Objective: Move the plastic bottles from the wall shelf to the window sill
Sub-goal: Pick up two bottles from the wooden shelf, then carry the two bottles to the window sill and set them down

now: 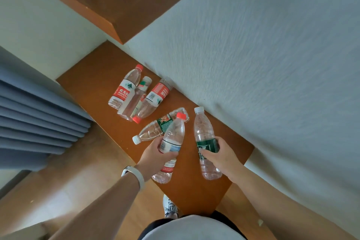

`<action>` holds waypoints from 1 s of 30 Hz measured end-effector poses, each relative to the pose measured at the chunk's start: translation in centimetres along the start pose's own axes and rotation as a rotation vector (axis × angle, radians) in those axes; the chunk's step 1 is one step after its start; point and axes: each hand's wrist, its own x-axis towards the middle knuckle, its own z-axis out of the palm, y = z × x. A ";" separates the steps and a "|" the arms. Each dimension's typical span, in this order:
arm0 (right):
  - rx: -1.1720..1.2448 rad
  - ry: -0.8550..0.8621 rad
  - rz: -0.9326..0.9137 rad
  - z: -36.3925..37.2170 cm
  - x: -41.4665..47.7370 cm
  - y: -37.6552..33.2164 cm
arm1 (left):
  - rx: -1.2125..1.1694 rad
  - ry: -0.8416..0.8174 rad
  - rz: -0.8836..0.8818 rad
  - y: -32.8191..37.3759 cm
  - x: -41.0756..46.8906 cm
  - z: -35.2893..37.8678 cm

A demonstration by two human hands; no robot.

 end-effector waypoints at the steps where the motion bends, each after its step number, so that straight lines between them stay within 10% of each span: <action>1: 0.002 -0.017 -0.021 0.1 0.0 -0.3 | -0.028 0.018 0.006 0.2 -0.4 -0.3; 15: 0.005 -0.463 -0.274 7.4 -0.9 -8.2 | -0.534 0.488 -0.037 -5.7 -9.3 -6.0; 30: -0.069 -0.547 -0.456 22.5 -9.4 -13.8 | -0.859 0.657 0.106 -18.9 -19.8 -15.1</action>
